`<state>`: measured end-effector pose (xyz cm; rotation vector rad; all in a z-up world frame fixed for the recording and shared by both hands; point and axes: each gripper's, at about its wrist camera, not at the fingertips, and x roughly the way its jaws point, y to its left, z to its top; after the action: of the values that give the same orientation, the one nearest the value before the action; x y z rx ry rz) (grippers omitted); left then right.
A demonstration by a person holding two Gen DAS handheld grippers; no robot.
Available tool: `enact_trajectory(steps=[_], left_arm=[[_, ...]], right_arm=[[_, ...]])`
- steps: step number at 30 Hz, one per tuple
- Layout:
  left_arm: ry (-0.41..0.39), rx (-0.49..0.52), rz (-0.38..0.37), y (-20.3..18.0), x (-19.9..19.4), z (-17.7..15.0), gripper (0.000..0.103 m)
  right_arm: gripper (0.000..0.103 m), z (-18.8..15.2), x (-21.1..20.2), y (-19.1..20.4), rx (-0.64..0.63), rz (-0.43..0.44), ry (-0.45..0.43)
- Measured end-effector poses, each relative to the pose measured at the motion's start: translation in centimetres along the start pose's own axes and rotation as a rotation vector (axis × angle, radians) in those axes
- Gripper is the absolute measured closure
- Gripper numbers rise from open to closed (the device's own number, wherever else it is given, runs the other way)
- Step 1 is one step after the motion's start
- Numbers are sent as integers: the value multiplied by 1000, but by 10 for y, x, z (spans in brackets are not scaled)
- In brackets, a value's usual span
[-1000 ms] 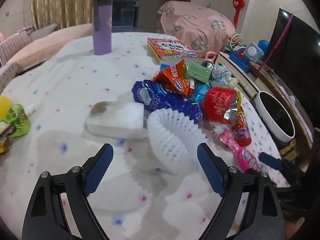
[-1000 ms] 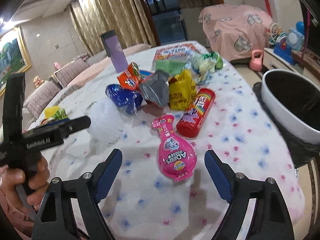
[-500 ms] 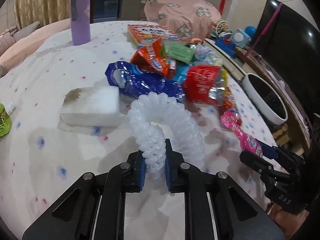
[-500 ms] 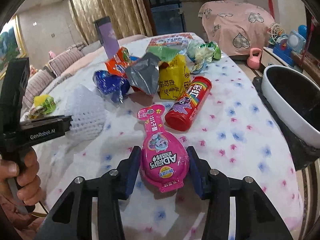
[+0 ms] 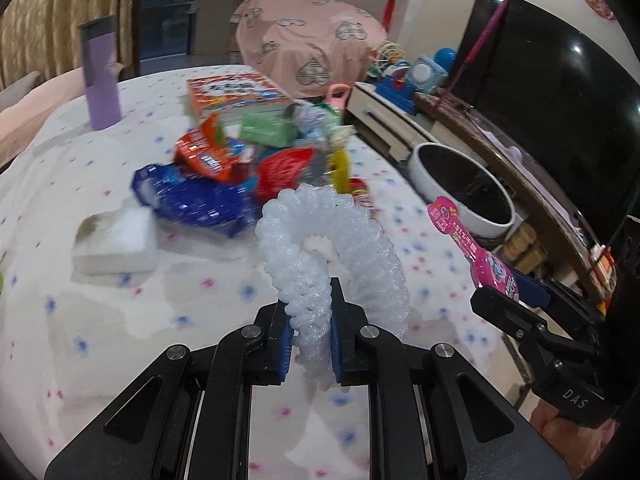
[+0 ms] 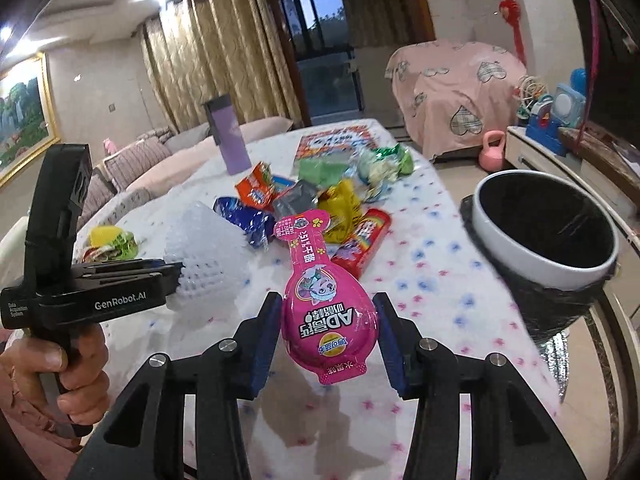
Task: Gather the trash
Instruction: 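Carry the net with left tool while right tool carries the pink package to the bin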
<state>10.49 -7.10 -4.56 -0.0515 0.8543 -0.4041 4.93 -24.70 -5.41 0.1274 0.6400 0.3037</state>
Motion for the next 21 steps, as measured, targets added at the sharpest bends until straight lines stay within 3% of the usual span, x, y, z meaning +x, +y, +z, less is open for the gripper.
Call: enact_trajectory(steps=[21], left_arm=[[26, 185, -113, -109, 51, 66, 89]], right_arm=[[56, 21, -32, -100, 134, -143, -100]])
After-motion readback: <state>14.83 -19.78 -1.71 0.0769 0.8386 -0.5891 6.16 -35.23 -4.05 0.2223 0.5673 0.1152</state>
